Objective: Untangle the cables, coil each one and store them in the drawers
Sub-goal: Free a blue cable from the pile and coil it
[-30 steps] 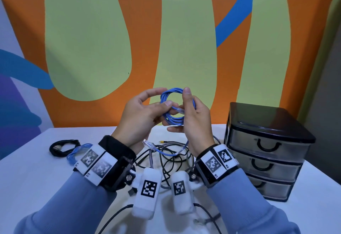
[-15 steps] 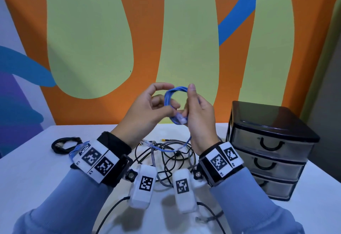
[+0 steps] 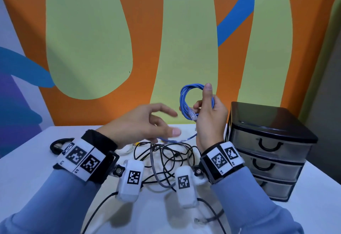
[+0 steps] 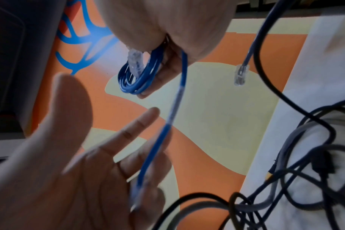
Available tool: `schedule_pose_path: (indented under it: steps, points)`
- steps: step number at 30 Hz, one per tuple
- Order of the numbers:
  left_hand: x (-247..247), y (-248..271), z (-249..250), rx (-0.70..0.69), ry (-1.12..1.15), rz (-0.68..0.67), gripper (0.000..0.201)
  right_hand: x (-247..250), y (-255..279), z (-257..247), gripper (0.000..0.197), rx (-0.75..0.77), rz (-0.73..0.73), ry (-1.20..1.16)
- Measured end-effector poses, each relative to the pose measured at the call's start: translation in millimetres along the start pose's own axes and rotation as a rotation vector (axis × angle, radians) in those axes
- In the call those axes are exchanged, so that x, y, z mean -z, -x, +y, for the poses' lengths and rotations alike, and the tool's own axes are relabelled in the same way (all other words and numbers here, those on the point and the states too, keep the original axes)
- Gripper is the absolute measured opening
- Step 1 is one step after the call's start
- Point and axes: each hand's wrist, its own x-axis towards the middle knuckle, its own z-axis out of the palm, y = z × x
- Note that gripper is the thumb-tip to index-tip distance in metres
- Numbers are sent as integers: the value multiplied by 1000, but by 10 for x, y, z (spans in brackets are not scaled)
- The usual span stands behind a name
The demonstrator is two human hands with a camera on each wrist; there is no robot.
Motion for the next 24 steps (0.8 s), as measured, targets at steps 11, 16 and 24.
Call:
schedule_pose_path:
  steps: [11, 16, 24]
  points:
    - [173, 33, -54, -19, -31, 107, 13, -5, -55, 37, 56, -192, -13, -205]
    - [292, -37, -158, 50, 366, 393, 4, -19, -3, -69, 47, -218, -99, -326]
    - [267, -37, -27, -59, 951, 354, 14, -74, 98, -20, 45, -102, -218, -76]
